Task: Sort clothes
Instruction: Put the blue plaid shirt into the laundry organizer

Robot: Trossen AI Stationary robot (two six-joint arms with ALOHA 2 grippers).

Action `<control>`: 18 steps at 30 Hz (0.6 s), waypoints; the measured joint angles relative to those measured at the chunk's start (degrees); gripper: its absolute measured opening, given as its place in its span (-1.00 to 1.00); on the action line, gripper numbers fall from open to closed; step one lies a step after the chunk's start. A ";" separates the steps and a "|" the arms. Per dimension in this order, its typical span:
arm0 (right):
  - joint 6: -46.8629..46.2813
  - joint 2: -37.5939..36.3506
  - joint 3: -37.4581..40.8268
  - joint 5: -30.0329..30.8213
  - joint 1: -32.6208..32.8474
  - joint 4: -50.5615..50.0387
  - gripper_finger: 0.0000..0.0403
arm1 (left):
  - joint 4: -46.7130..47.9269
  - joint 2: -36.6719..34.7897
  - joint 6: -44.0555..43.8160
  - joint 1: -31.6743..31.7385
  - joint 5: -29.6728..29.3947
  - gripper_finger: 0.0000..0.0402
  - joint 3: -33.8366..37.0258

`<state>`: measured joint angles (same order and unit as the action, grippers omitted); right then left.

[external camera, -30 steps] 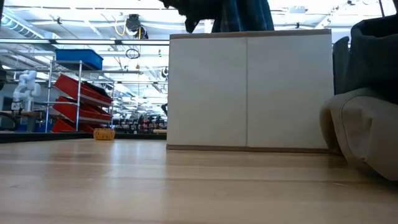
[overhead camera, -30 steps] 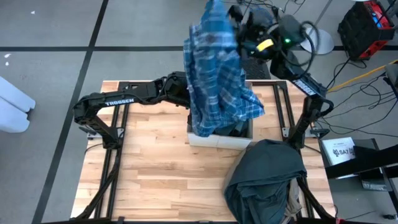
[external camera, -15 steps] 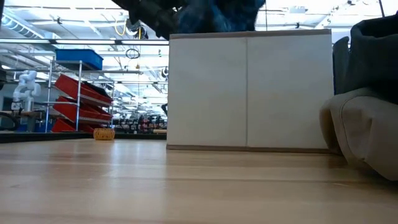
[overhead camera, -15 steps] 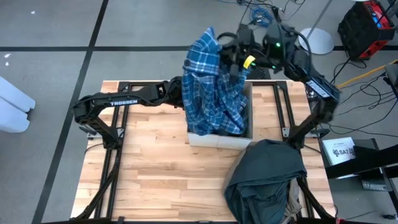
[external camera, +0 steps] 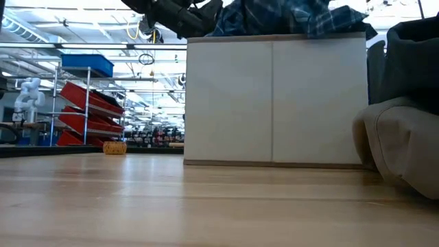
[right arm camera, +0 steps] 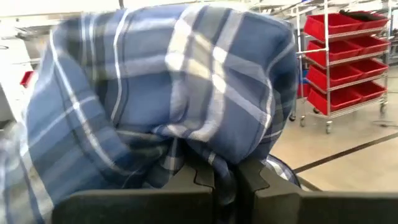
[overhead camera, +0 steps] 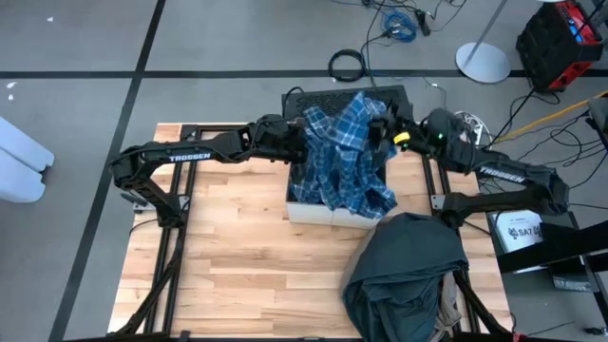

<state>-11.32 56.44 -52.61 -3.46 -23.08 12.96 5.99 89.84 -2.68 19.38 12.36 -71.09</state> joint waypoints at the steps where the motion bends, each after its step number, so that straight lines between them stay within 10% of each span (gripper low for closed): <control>1: -0.16 -0.38 2.04 -0.01 0.01 2.23 -0.97 | 0.49 0.00 0.00 0.00 0.26 -1.00 0.02; 18: -1.13 4.54 6.06 0.95 -0.06 8.77 -0.97 | 9.36 -8.53 -1.28 2.85 2.34 -0.13 -0.20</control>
<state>-12.44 60.98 -46.55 -2.51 -23.14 21.73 15.35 81.31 -3.96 22.23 14.70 -71.29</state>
